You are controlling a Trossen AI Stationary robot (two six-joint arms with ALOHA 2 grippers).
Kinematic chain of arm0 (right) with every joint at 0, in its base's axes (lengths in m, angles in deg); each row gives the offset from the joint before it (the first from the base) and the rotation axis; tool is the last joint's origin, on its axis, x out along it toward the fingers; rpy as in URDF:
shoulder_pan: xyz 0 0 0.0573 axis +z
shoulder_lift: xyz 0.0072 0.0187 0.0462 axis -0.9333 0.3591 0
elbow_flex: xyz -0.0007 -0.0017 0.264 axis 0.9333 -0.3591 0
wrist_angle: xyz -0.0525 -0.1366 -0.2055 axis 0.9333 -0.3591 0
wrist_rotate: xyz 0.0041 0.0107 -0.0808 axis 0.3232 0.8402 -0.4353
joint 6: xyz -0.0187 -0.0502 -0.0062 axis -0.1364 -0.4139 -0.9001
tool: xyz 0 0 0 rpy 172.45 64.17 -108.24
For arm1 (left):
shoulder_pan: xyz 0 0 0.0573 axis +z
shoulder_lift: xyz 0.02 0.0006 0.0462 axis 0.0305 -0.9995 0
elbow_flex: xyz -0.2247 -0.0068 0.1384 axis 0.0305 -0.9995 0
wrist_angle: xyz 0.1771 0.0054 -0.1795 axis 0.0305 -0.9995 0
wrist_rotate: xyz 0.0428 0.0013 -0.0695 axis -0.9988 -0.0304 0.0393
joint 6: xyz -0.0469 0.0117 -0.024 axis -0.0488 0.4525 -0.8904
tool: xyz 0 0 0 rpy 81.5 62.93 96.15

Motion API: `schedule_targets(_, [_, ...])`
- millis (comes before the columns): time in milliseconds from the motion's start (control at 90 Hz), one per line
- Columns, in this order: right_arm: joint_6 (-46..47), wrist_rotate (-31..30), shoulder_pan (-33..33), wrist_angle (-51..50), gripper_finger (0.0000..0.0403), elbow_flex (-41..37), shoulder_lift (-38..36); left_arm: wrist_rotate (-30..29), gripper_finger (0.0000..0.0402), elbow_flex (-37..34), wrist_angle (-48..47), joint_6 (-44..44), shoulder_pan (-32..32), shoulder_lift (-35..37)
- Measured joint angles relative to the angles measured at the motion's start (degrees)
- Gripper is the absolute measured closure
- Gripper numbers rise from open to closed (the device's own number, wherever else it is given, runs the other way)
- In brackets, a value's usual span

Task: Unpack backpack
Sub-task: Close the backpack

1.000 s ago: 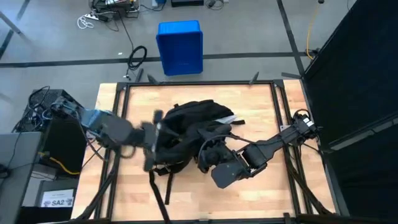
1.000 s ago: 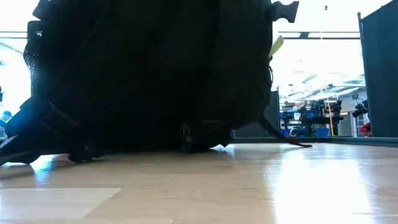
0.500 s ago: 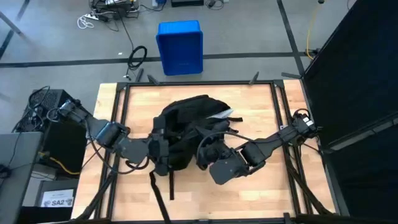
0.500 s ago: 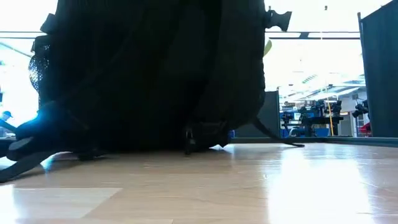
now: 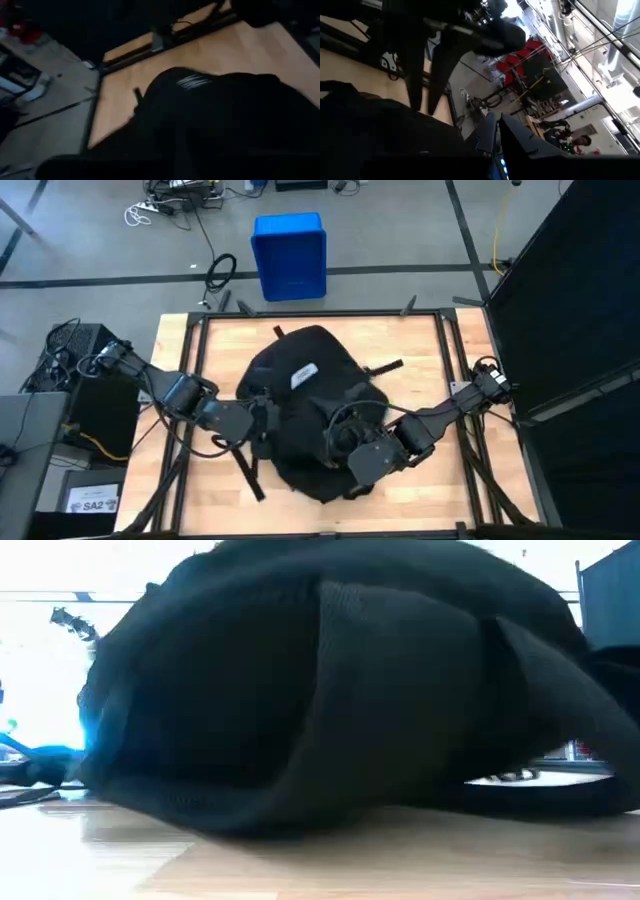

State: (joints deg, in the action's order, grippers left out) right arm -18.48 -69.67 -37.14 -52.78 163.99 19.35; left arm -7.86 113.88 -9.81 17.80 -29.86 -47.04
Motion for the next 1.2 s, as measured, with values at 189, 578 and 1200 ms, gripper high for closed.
schedule_targets(189, [6.0, 5.1, 2.7, -8.8, 0.0402, 0.0, 0.0, 0.2, 0.04, 0.0, -1.3, -1.8, -0.6, 0.1])
schedule_targets(578, [49.7, 32.0, 8.3, -33.0, 0.039, -10.6, 0.0, 1.1, 0.0402, -10.8, 10.1, -4.8, -10.6, -0.9])
schedule_targets(1200, [67.1, 39.5, 16.4, -15.1, 0.0181, -34.2, 0.6, 6.0, 0.0217, -15.2, 34.6, -1.5, -17.7, -27.8])
